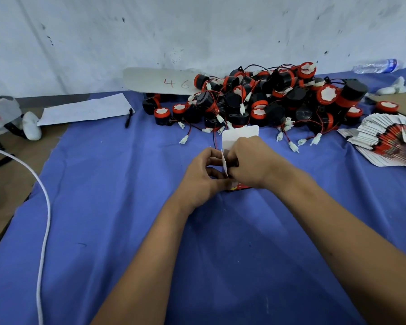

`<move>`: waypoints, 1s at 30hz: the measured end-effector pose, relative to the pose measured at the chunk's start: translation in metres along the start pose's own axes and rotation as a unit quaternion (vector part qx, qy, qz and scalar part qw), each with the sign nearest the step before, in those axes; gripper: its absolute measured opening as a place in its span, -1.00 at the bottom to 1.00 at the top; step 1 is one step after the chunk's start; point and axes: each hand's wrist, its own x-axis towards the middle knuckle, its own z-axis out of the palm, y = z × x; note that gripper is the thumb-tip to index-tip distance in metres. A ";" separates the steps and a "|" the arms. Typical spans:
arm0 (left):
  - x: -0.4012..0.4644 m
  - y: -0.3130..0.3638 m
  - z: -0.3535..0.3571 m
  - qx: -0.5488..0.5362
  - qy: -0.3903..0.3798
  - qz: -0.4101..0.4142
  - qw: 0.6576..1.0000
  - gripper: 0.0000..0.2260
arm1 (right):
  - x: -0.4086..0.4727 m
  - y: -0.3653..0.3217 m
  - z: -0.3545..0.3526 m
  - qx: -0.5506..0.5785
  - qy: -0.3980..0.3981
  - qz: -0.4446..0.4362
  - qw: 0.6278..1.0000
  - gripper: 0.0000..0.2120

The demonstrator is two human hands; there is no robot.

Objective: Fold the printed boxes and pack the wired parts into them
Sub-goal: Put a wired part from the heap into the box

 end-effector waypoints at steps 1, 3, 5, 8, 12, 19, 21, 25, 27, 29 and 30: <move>0.000 0.000 0.000 0.001 0.001 0.000 1.000 -0.59 | 0.002 -0.001 0.000 -0.007 0.000 0.004 1.000 -0.71; 0.000 0.001 0.001 0.003 0.001 -0.003 1.000 -0.60 | 0.005 -0.002 0.001 -0.023 0.003 0.009 1.000 -0.70; 0.000 0.001 0.001 0.008 0.002 -0.004 1.000 -0.61 | 0.008 -0.003 0.002 -0.041 0.012 0.010 0.999 -0.69; 0.002 0.002 0.000 0.009 0.001 -0.009 1.000 -0.62 | 0.014 -0.003 0.003 -0.049 0.014 0.011 0.999 -0.67; 0.002 0.001 0.000 0.015 0.001 -0.011 1.000 -0.61 | 0.019 -0.006 0.007 -0.085 0.032 0.019 0.996 -0.68; 0.002 0.001 -0.002 0.012 -0.003 -0.005 1.000 -0.60 | 0.019 -0.003 0.001 -0.053 0.002 -0.012 0.999 -0.72; 0.002 -0.001 -0.003 0.006 -0.006 -0.002 1.000 -0.61 | 0.009 0.008 -0.004 0.021 0.045 -0.060 0.997 -0.86; 0.002 -0.003 -0.005 0.012 -0.008 0.000 1.000 -0.54 | -0.021 0.030 0.003 0.146 0.410 -0.056 0.899 -0.92; 0.001 -0.003 -0.005 0.017 -0.006 0.011 1.000 -0.46 | -0.029 0.043 0.013 0.232 0.453 0.032 0.860 -0.90; -0.001 -0.003 -0.005 0.018 -0.012 0.030 0.999 -0.47 | -0.029 0.053 0.028 0.336 0.375 0.101 0.858 -0.91; -0.001 -0.002 -0.005 0.021 -0.016 0.038 0.999 -0.50 | -0.029 0.057 0.034 0.394 0.327 0.120 0.851 -0.88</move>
